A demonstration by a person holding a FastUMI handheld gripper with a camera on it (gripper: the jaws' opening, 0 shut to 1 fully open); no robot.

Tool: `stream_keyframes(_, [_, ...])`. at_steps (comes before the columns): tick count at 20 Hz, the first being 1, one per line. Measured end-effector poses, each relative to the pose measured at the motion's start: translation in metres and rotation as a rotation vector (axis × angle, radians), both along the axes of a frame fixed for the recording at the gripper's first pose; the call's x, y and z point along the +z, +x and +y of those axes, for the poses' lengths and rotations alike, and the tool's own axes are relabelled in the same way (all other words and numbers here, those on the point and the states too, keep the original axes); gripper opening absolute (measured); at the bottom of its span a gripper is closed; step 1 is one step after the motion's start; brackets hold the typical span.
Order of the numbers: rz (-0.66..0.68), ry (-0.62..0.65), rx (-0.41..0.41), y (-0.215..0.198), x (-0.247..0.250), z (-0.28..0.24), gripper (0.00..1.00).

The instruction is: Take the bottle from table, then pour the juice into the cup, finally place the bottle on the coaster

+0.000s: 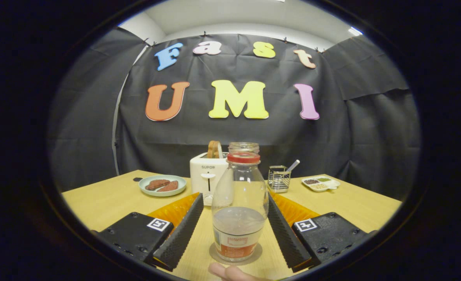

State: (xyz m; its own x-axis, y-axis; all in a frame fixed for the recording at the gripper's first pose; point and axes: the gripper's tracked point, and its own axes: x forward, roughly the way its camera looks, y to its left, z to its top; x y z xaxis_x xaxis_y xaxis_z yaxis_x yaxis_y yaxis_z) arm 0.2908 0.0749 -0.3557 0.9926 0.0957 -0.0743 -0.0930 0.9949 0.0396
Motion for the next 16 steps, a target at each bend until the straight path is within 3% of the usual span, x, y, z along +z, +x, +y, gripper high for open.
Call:
stream_keyframes(5, [-0.002,-0.007,-0.007,-0.008,0.007,-0.002,1.00])
stream_keyframes(11, [-0.054,0.014,-0.009,-0.033,0.050,-0.011,1.00])
stream_keyframes(16, [-0.094,-0.045,-0.010,-0.066,0.087,-0.015,1.00])
